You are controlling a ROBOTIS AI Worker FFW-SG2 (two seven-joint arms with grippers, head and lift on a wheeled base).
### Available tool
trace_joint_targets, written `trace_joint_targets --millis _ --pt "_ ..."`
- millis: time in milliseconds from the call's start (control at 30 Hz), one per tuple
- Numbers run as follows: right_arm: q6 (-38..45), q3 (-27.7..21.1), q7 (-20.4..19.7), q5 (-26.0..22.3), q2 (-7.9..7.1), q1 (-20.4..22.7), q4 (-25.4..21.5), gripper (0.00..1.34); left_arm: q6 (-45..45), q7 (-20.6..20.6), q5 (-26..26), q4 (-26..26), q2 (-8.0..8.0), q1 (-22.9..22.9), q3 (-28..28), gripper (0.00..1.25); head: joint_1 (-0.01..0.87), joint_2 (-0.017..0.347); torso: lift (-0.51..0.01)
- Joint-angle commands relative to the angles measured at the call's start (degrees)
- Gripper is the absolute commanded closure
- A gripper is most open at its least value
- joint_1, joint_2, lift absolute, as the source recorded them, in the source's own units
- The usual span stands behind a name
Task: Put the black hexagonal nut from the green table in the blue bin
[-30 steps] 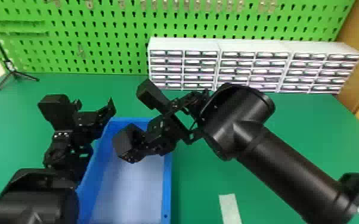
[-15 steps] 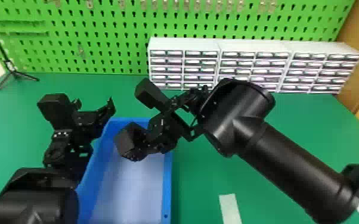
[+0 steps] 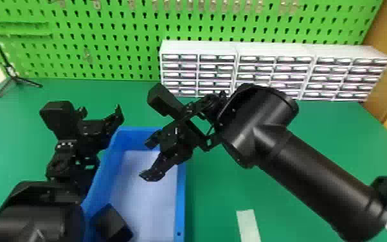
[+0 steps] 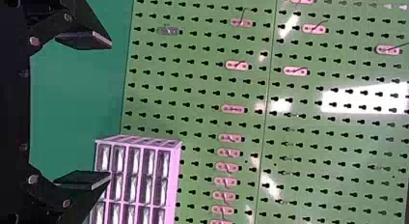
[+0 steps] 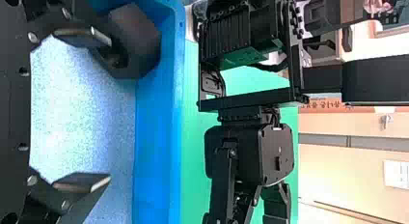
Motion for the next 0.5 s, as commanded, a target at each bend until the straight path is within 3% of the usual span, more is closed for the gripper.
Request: trace_joint_targets --millis 0,467 --pt "0.0 -0.2 0.0 0.0 -0.10 0.0 0.1 0.07 0.0 0.0 -0.1 0.0 0.00 0.0 -0.1 0.30 0.683 0.028 -0.096" --pt "-0.1 -2.7 0.0 0.8 -0.27 0.8 0.1 0.08 0.0 0.0 0.1 0.0 0.00 0.2 0.0 0.30 0.683 0.028 -0.096"
